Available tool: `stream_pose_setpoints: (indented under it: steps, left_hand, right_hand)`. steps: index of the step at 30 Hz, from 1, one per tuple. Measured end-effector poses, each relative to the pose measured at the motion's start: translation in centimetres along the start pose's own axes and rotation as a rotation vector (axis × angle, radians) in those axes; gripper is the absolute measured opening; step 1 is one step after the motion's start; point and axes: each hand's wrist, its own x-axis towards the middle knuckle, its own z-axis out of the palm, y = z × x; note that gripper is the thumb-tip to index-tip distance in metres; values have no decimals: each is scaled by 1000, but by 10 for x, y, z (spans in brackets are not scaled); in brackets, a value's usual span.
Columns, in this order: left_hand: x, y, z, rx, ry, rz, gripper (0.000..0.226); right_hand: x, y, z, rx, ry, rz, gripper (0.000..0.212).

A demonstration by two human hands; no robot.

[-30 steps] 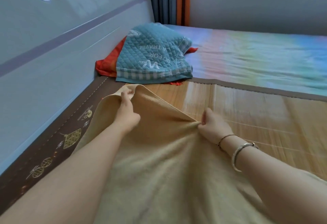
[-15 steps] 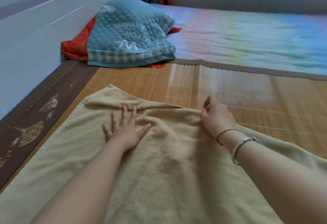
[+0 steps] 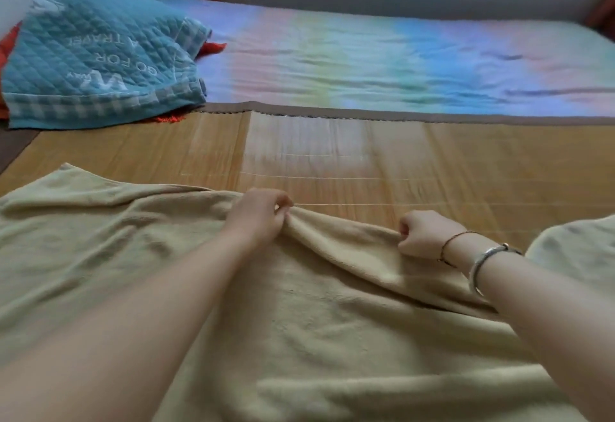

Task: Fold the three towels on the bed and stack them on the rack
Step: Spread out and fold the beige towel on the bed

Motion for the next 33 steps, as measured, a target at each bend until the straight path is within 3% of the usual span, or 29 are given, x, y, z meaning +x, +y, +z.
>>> stream_pose_setpoints:
  steps: [3, 5, 7, 10, 12, 16, 19, 22, 25, 28, 33]
  left_hand:
    - [10, 26, 23, 80, -49, -17, 21]
    - [11, 48, 35, 70, -73, 26, 21]
    - [9, 64, 38, 106, -98, 85, 23]
    - [7, 77, 40, 296, -137, 201, 30]
    - [0, 83, 39, 311, -168, 230, 33]
    - [-24, 91, 43, 332, -356, 243, 34]
    - [-34, 92, 48, 302, -366, 258, 21]
    - [-35, 96, 45, 270, -386, 288, 21]
    - [-30, 98, 35, 272, -422, 297, 20]
    - [-16, 100, 25, 310, -469, 203, 7]
    - [16, 115, 18, 193, -595, -102, 24]
  right_hand:
    - [-1, 32, -2, 26, 78, -96, 11]
    - [-7, 51, -1, 219, 173, -214, 12]
    - [-16, 60, 3, 390, 122, -281, 22]
    - [-33, 66, 16, 458, -3, -272, 46]
    - [-41, 71, 25, 379, 47, -278, 44]
    - [-52, 85, 34, 216, 52, -290, 16]
    - [-57, 98, 27, 161, 34, -305, 16]
    - [-55, 113, 21, -67, 30, -369, 15]
    - [-47, 125, 12, -273, 150, -339, 16]
    - [-33, 124, 2, -249, 320, -213, 18]
    - [8, 115, -15, 76, 416, 8, 17]
